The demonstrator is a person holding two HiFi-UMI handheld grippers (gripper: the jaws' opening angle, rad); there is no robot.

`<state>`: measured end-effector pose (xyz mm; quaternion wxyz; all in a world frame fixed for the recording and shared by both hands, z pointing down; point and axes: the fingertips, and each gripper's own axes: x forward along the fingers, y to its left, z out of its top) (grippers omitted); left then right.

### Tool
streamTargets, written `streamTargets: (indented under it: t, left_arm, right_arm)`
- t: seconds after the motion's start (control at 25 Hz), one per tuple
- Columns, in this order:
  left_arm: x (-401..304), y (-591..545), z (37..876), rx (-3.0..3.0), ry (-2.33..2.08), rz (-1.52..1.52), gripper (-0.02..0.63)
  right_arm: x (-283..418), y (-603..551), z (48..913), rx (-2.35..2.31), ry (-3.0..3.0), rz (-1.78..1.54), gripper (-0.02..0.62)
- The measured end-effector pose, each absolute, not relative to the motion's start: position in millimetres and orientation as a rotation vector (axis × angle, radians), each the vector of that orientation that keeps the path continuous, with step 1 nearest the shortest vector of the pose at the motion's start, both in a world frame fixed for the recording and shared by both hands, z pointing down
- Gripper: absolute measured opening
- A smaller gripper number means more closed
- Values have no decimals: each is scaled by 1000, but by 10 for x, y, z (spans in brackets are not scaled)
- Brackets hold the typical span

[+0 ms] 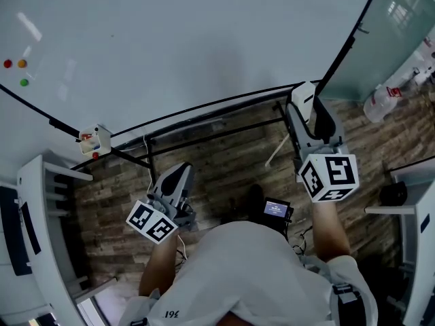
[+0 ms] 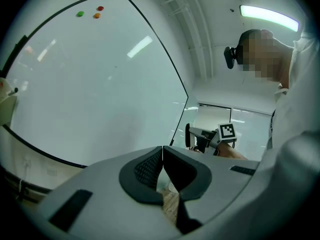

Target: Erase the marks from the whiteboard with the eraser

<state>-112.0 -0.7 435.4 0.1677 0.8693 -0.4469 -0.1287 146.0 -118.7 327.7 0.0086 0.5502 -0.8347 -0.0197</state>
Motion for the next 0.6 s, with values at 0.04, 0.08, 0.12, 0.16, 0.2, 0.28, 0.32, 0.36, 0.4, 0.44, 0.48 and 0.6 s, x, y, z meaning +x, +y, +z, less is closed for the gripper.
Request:
streamTargets:
  t: [0.04,0.08,0.12,0.16,0.2,0.28,0.32,0.36,0.4,0.44,0.48,0.6]
  left_arm:
    - [-1131,23,4361,2474,-1265,-367,6]
    - [-1139,50,4366,2475,-1258,-367,6]
    - [-1144,77,4369,2476,-1251,-368,6]
    - [-1147,105,4370,2479,-1243,-368,6]
    - [-1150,132,4368,2482,-1236,-368,6]
    - [-1155,186,4363,2491,-1223,-367,6]
    - [-1157,214,4367,2493,-1217,-367,6]
    - [-1160,242,4377,2494,-1213,-365,6]
    - [-1165,270,4391,2492,-1210,-362,6]
    - [-1172,300,4405,2490,-1208,-360,6]
    - [-1180,331,4417,2488,-1207,-357,6]
    - [-1180,412,4445,2483,-1203,-348,6]
  right_arm:
    - [1455,-1139,3281,1724,-2605,-62,253]
    - [1455,-1092,3283,1729,-2601,-65,253]
    - [1463,-1047,3285,1734,-2596,-68,253]
    - [1476,-1004,3288,1740,-2591,-68,253]
    - [1491,-964,3292,1747,-2587,-64,253]
    - [1514,-891,3304,1758,-2587,-47,253]
    - [1522,-855,3313,1760,-2588,-38,253]
    - [1530,-817,3325,1761,-2586,-32,253]
    - [1539,-777,3339,1761,-2583,-27,253]
    - [1547,-736,3356,1761,-2579,-22,253]
    - [1554,-695,3373,1761,-2577,-15,253]
    - [1576,-587,3408,1759,-2572,1,253]
